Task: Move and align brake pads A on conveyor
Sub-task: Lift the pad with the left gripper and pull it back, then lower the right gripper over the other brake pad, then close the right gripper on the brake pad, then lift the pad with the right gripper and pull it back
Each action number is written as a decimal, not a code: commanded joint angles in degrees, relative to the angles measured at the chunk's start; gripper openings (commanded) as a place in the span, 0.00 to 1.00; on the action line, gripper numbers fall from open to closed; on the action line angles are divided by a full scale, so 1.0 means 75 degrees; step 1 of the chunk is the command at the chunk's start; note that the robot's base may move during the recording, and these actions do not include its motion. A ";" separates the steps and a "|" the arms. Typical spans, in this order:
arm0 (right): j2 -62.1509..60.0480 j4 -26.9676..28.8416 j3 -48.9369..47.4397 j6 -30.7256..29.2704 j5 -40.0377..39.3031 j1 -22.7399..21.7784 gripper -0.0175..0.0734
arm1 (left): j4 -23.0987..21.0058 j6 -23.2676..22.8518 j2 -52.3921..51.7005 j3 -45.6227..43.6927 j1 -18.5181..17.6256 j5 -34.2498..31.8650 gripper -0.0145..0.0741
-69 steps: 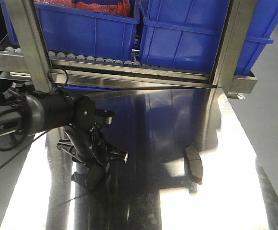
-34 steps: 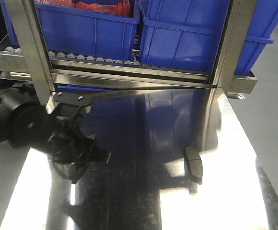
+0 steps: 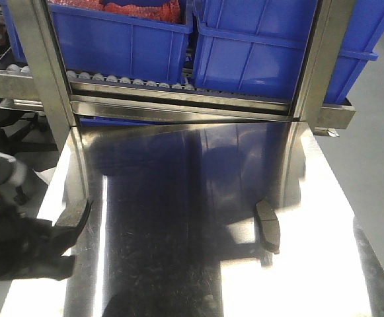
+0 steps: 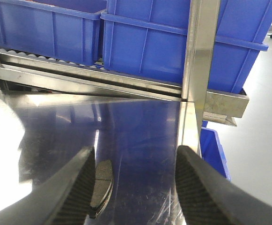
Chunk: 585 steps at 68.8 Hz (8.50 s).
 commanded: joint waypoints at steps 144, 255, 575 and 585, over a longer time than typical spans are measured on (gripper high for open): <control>0.0073 -0.0027 -0.0210 -0.0039 -0.0542 0.0004 0.60 | -0.0148 -0.0079 -0.2343 0.0827 -0.0039 -0.1015 0.15; 0.8568 0.1208 -0.5219 -0.0201 0.2583 0.1111 0.59 | -0.0148 -0.0079 -0.2343 0.0827 -0.0039 -0.1015 0.15; 0.2159 -0.0397 -0.2136 0.1017 0.2430 0.0069 0.19 | -0.0148 -0.0079 -0.2343 0.0827 -0.0039 -0.1015 0.16; 0.2159 -0.0397 -0.2136 0.1017 0.2430 0.0069 0.19 | -0.0148 -0.0079 -0.2343 0.0827 -0.0039 -0.1015 0.16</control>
